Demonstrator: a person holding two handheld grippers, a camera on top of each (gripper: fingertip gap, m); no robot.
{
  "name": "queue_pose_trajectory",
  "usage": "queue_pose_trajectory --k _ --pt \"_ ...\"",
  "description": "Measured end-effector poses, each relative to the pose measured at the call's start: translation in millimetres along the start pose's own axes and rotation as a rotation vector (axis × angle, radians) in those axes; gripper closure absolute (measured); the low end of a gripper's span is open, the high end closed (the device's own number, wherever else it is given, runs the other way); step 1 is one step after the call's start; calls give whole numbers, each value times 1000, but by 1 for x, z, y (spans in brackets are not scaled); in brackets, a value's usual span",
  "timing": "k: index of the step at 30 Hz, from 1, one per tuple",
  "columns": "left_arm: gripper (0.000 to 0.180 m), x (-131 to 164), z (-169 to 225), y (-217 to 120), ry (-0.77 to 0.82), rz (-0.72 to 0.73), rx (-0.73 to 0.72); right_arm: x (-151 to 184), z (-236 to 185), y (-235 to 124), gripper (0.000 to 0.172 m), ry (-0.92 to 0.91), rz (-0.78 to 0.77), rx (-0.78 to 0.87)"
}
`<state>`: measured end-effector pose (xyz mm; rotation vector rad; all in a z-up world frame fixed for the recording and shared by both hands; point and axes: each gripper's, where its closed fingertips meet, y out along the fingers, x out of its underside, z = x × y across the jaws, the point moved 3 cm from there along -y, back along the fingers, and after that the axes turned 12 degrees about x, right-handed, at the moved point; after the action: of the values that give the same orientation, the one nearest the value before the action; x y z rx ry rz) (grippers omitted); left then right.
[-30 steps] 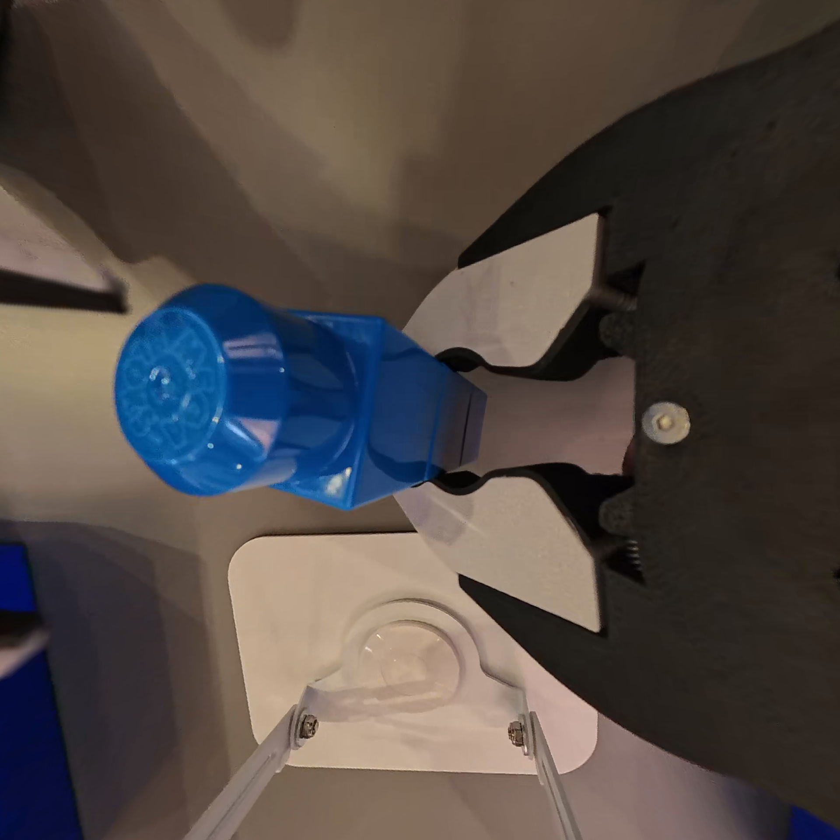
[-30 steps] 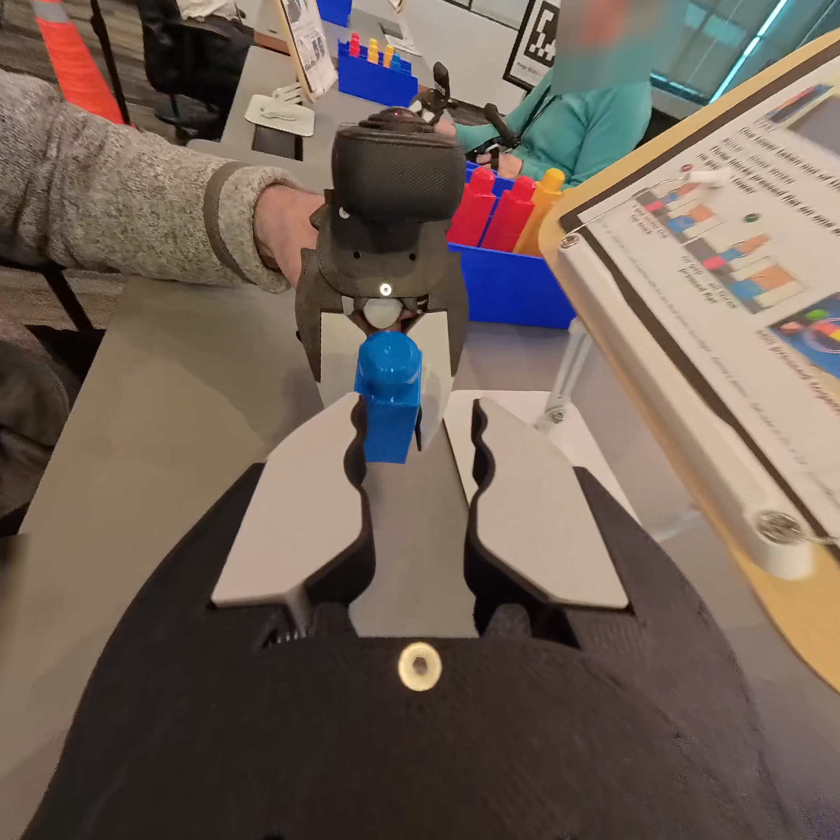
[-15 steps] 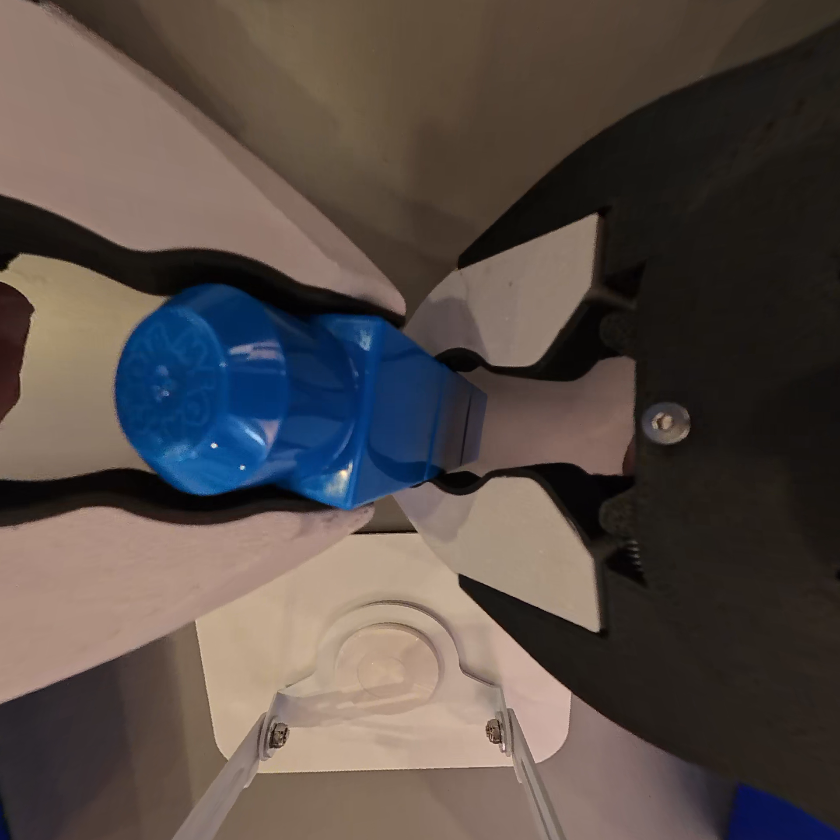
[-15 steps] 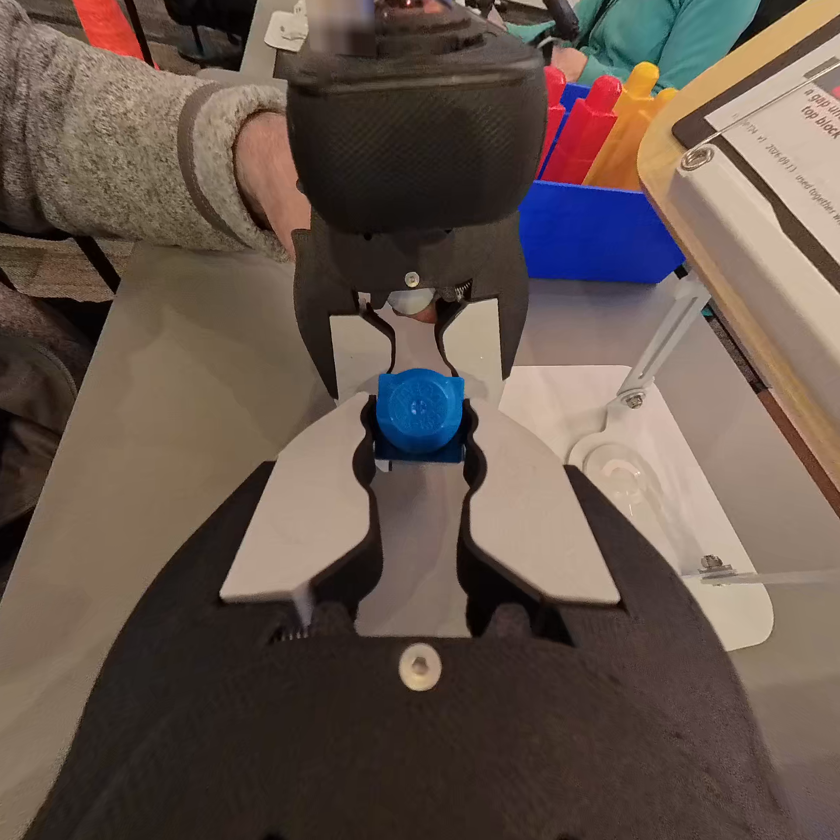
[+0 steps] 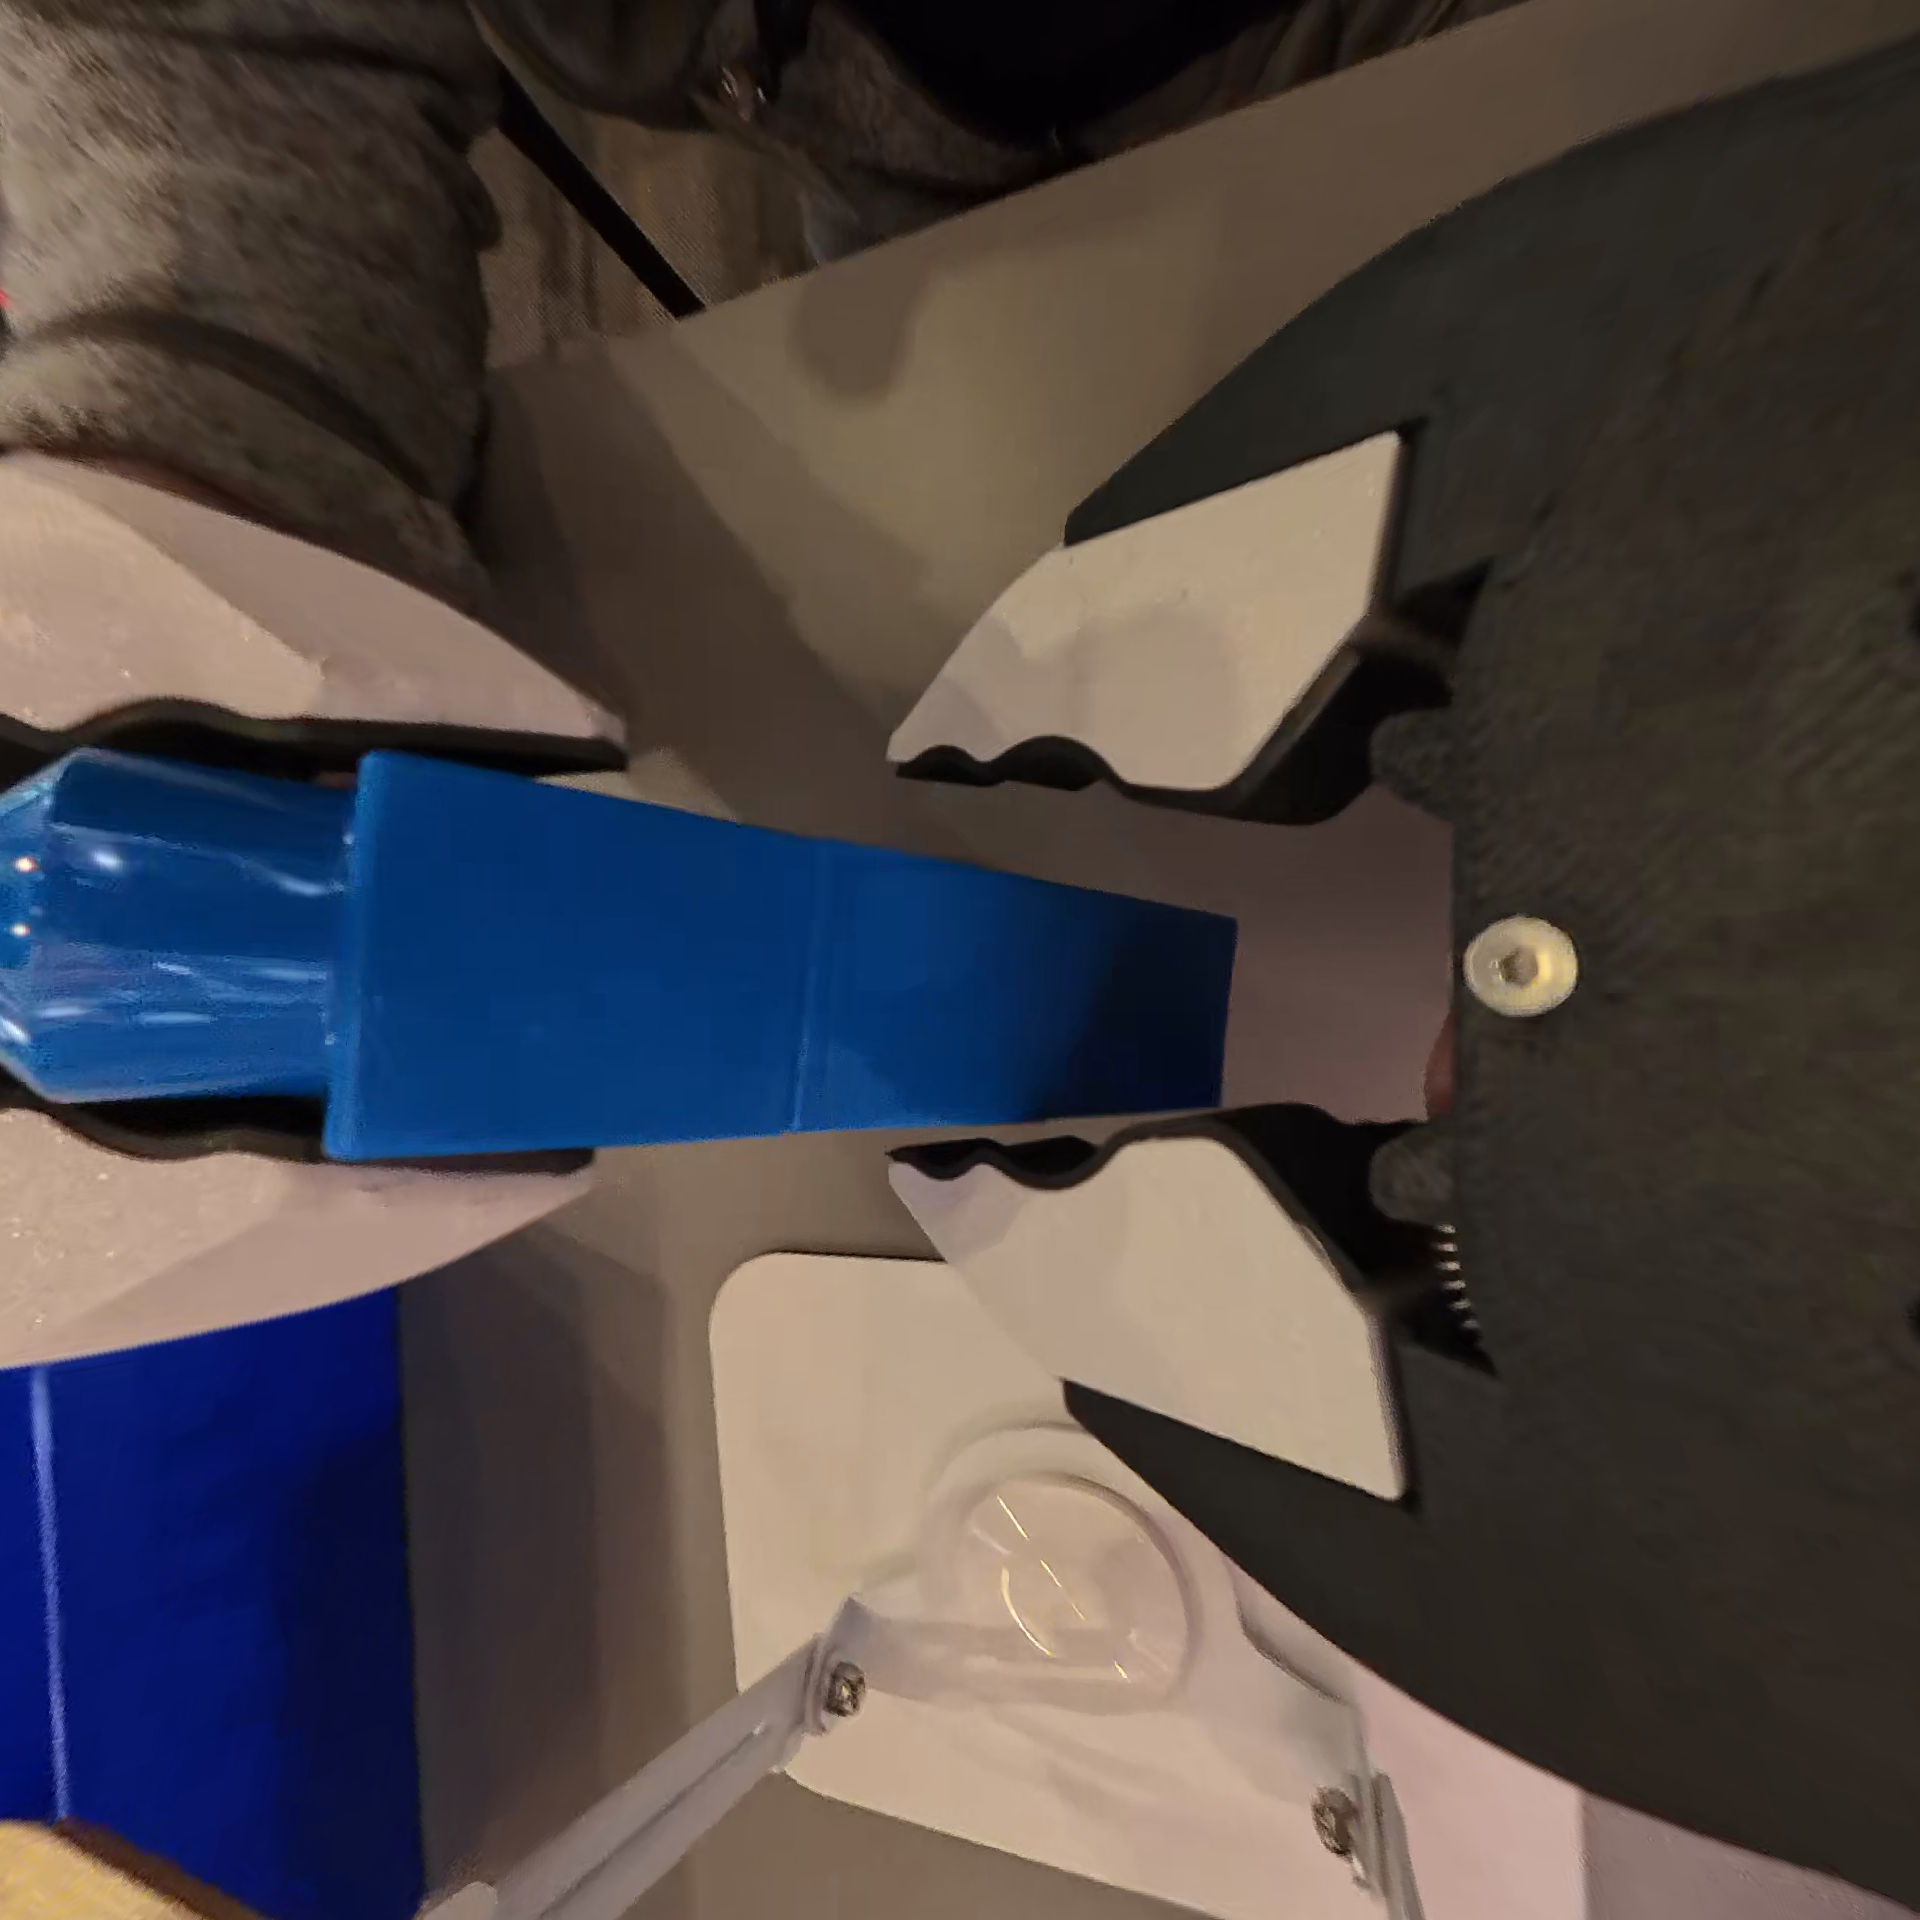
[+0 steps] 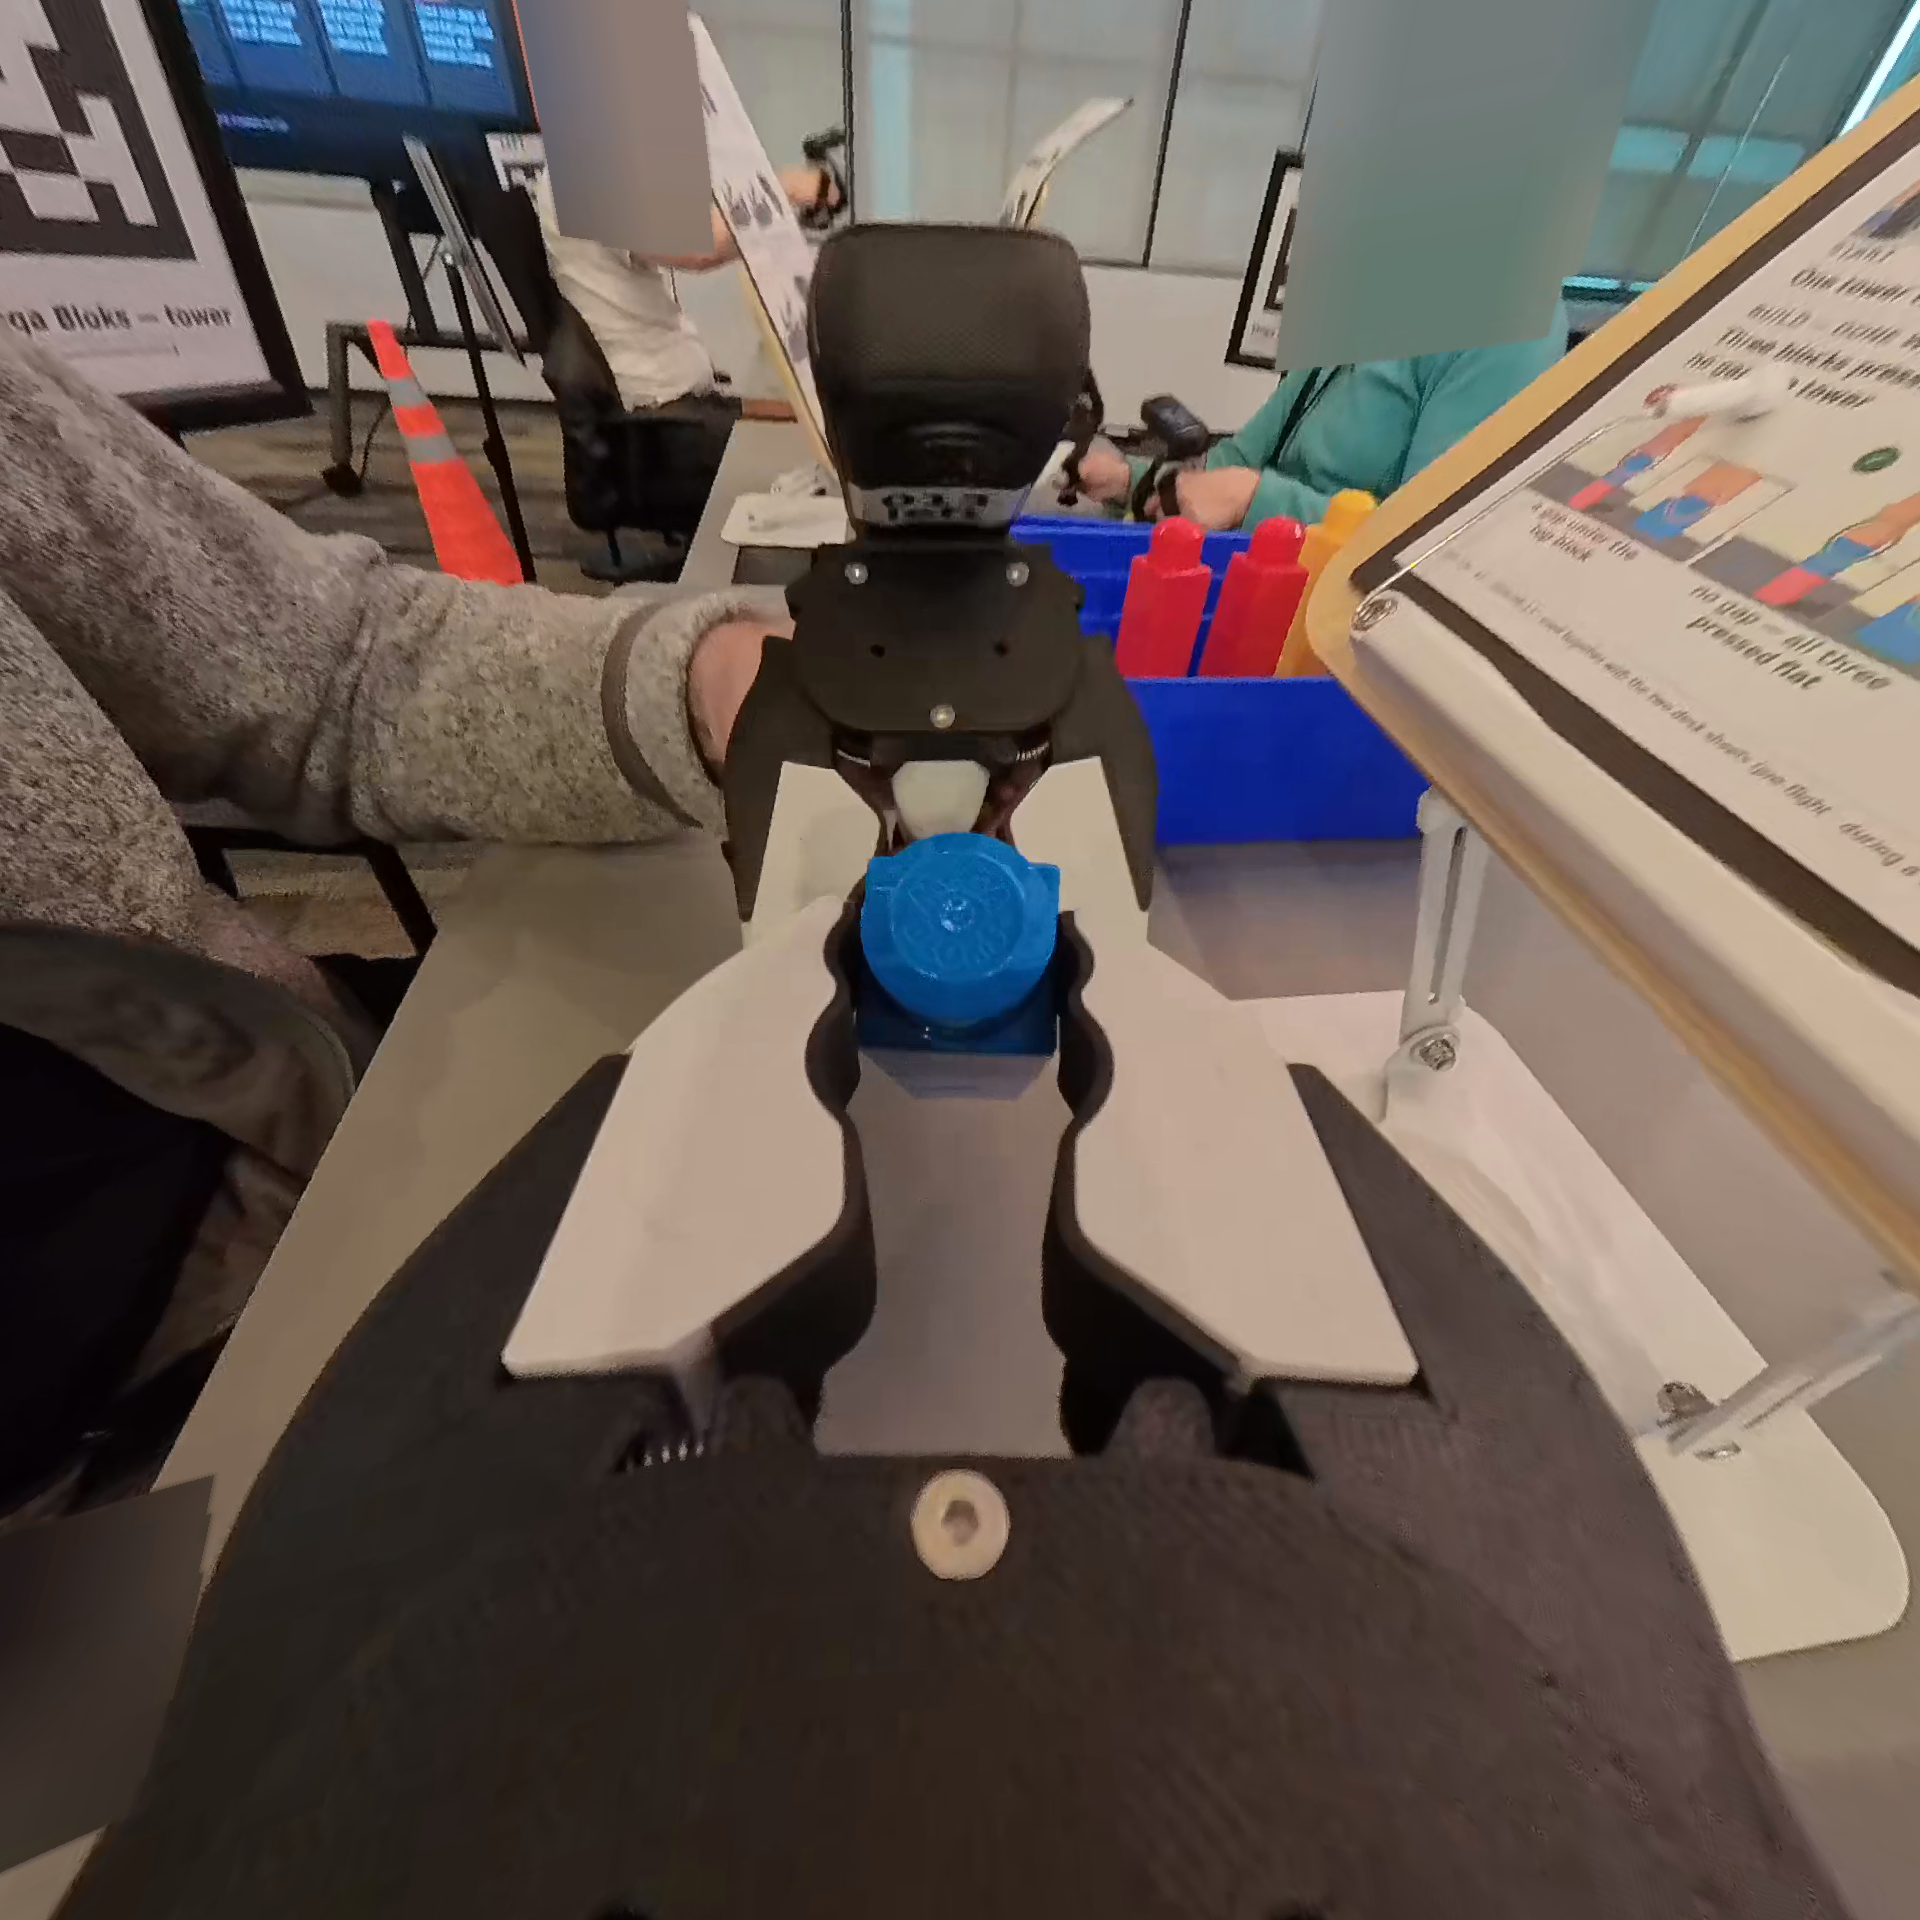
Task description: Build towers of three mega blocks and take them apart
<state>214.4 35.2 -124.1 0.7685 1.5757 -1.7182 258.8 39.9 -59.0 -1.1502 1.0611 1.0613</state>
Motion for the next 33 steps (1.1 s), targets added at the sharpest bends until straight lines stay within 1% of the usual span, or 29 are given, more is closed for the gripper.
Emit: queue_pose_trajectory --k 2,4,7,9,12,16,23,25,29,33 --pt "116 -7 3 0 0 85 43 -4 0 -3 136 11 43 -15" --pt "121 -14 7 -1 -2 157 88 -7 1 -6 136 26 79 -28" --pt "136 -20 9 -6 -6 238 127 -11 -1 -9 136 36 121 -54" --pt "138 -21 8 -8 -2 261 125 -12 -1 -10 136 30 131 -56" --pt "139 -22 10 -7 30 250 100 -13 -3 -11 136 24 145 -65" --pt "139 -21 9 -8 27 220 86 -11 -2 -12 136 10 130 -61" --pt "139 -9 4 -9 22 98 20 -6 3 -15 134 -41 82 -15" --pt "139 -8 4 -8 18 90 20 -2 5 -16 132 -47 58 -5" --pt "139 -2 1 -5 24 28 -10 5 5 -13 131 -70 1 -5" --pt "139 3 0 -3 16 -14 -23 14 2 -7 136 -100 -60 -7"
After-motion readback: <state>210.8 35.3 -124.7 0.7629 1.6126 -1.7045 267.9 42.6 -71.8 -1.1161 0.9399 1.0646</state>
